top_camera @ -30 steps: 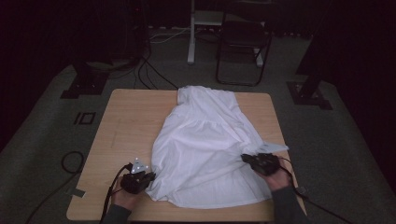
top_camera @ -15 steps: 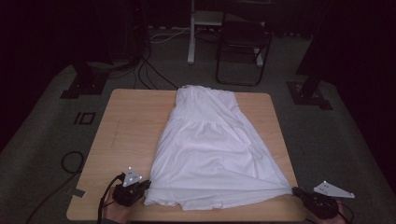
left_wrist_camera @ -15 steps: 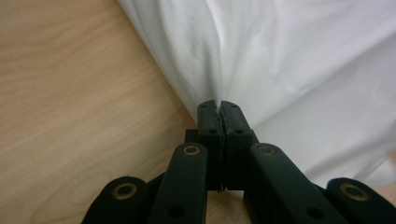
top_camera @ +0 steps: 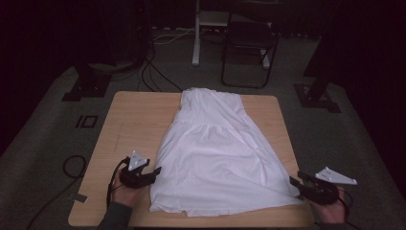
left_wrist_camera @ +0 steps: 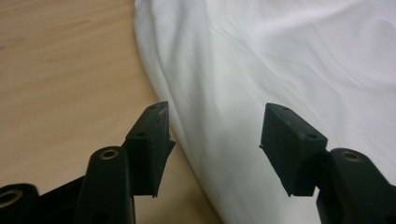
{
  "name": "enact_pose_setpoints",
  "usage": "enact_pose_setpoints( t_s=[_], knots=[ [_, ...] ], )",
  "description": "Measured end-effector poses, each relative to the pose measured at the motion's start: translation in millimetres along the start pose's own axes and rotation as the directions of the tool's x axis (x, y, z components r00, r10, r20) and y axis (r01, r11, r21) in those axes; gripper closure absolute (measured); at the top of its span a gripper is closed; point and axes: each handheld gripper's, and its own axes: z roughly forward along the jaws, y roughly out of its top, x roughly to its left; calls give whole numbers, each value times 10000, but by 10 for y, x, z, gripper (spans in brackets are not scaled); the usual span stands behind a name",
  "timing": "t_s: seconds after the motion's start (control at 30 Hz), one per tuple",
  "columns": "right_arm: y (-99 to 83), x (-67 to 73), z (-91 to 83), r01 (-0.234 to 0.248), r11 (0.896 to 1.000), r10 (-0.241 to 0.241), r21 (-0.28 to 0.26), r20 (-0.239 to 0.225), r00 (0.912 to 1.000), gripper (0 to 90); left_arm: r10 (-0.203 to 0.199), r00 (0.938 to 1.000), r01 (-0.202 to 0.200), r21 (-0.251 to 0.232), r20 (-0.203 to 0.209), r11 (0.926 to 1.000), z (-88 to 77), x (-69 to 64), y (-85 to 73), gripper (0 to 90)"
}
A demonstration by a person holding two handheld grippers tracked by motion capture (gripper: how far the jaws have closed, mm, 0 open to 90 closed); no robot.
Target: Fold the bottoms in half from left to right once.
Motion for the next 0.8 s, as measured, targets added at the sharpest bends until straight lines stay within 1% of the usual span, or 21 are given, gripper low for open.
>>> enact_pose_setpoints(
  t_s=[0.03,0.1,0.13,0.2,0.23,0.27,0.3,0.37,0.4,0.43,0.47,0.5,0.53,0.57,0.6,0.63,0.67,0.7,0.73,0.77,0.8],
  knots=[
    [92,14,113,66,10000,-66,20,-63,10000,515,-71,10000,71,48,-30,10000,84,36,58,422],
    [271,44,363,377,9993,-376,74,-196,9991,494,-133,9999,134,204,-75,9997,231,106,154,414],
    [336,54,462,457,9988,-454,149,-194,9988,479,-278,9995,282,259,-148,9993,332,151,213,414],
    [520,71,772,706,9964,-699,480,-150,9974,442,-470,9989,473,514,-83,9976,488,215,286,415],
    [595,78,909,763,9951,-759,626,-93,9971,404,-546,9985,549,588,-74,9968,560,228,311,418],
    [667,88,1046,824,9932,-825,816,-28,9966,383,-579,9983,578,725,0,9957,629,237,333,419],
    [734,98,1177,938,9907,-951,988,90,9954,361,-543,9985,535,870,63,9948,692,234,352,422],
    [848,107,1426,1026,9865,-1065,1277,239,9940,327,-372,9993,367,1057,20,9937,788,205,378,422],
    [884,112,1512,1080,9844,-1147,1389,410,9926,314,-271,9996,268,1174,10,9927,857,174,392,422],
    [942,114,1673,1118,9810,-1228,1584,615,9905,283,-192,9998,197,1275,-51,9916,903,152,399,431],
    [976,109,1793,997,9798,-1120,1735,629,9917,269,-171,9998,181,1357,-90,9906,932,138,403,439],
    [992,107,1878,940,9780,-1083,1865,681,9918,246,-147,9998,162,1405,-121,9900,956,129,405,453],
    [992,107,1878,940,9780,-1083,1865,681,9918,246,-147,9998,162,1405,-121,9900,956,129,405,470],
    [1001,109,1953,907,9751,-1073,2025,728,9916,240,-60,9999,80,1515,-137,9884,983,122,404,470],
    [1002,113,2053,999,9674,-1211,2326,788,9895,259,-20,9999,38,1569,-114,9876,989,121,401,524],
    [998,111,2090,1107,9612,-1378,2526,923,9862,310,-24,10000,24,1543,0,9880,981,123,402,593],
    [991,95,2110,1116,9564,-1455,2699,1089,9833,393,29,10000,-25,1576,-22,9875,975,122,404,716],
    [989,77,2108,1090,9549,-1510,2762,1353,9792,457,80,10000,-71,1597,-47,9871,963,124,408,787],
    [996,20,2070,910,9612,-1420,2604,1842,9726,559,77,10000,-67,1598,-56,9871,958,127,406,844],
    [1009,-47,2014,436,9720,-924,2311,2044,9745,679,74,10000,-65,1587,-50,9873,956,132,403,853],
    [1017,-108,1965,86,9783,-544,2072,2163,9748,778,3,10000,5,1558,-51,9878,953,144,395,856]
  ],
)
